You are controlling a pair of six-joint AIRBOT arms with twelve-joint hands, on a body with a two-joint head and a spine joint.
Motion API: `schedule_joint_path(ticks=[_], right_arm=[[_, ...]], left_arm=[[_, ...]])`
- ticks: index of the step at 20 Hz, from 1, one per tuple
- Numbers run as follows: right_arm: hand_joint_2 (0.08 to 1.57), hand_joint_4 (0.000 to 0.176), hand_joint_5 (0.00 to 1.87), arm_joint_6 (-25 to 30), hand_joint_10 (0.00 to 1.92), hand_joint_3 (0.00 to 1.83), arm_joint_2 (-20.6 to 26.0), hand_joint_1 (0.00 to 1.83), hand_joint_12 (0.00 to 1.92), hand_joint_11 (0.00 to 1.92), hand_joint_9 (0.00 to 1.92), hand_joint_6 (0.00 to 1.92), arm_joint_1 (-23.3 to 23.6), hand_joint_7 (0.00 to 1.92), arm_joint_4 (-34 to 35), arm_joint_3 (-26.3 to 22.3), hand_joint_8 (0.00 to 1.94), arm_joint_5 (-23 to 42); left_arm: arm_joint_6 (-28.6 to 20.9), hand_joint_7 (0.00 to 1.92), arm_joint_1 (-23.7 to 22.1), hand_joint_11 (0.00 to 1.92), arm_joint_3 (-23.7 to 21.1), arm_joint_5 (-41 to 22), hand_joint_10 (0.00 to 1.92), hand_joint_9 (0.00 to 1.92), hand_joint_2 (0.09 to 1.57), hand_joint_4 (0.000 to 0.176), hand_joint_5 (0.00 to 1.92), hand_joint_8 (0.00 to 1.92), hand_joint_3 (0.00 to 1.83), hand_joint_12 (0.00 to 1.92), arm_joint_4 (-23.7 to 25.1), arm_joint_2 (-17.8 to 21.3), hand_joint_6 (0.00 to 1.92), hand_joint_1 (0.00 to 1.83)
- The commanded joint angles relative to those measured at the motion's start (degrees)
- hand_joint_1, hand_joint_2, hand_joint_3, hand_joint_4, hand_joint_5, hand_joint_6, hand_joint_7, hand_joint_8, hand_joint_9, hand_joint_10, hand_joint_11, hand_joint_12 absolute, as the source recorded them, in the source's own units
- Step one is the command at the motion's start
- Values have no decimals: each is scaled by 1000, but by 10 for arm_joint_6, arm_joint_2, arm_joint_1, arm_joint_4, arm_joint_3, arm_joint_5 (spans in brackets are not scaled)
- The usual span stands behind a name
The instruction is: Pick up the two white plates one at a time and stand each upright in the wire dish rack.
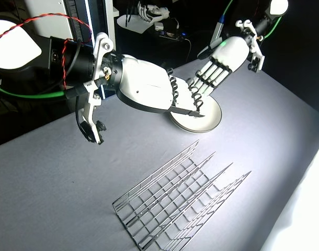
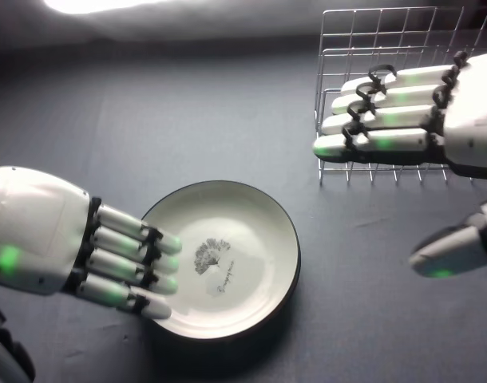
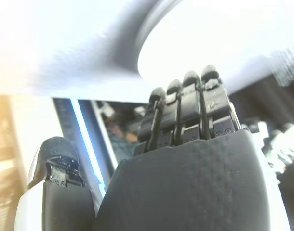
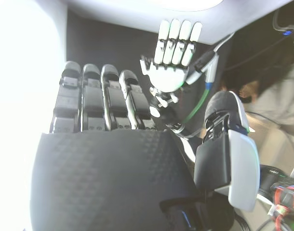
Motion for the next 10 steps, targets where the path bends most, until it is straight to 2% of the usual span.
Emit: schedule_joint_path(ticks=[1,7,10], right_arm=[[1072,0,0,2,0,10,4,0,0,0,0,0,10,0,25,2,0,57],[1091,0,0,0,0,14,-2,0,0,0,0,0,14,0,11,12,0,92],[1098,0,0,0,0,15,-15,0,0,0,0,0,14,0,-29,27,0,127]], left_arm=[[0,0,0,0,7,-18,0,0,1088,0,0,0,3,0,-35,-4,0,0],[9,0,0,0,42,-6,0,0,1097,0,0,0,5,0,-7,-40,0,0],[9,0,0,0,59,-1,0,0,1099,0,0,0,5,0,0,-52,0,0]])
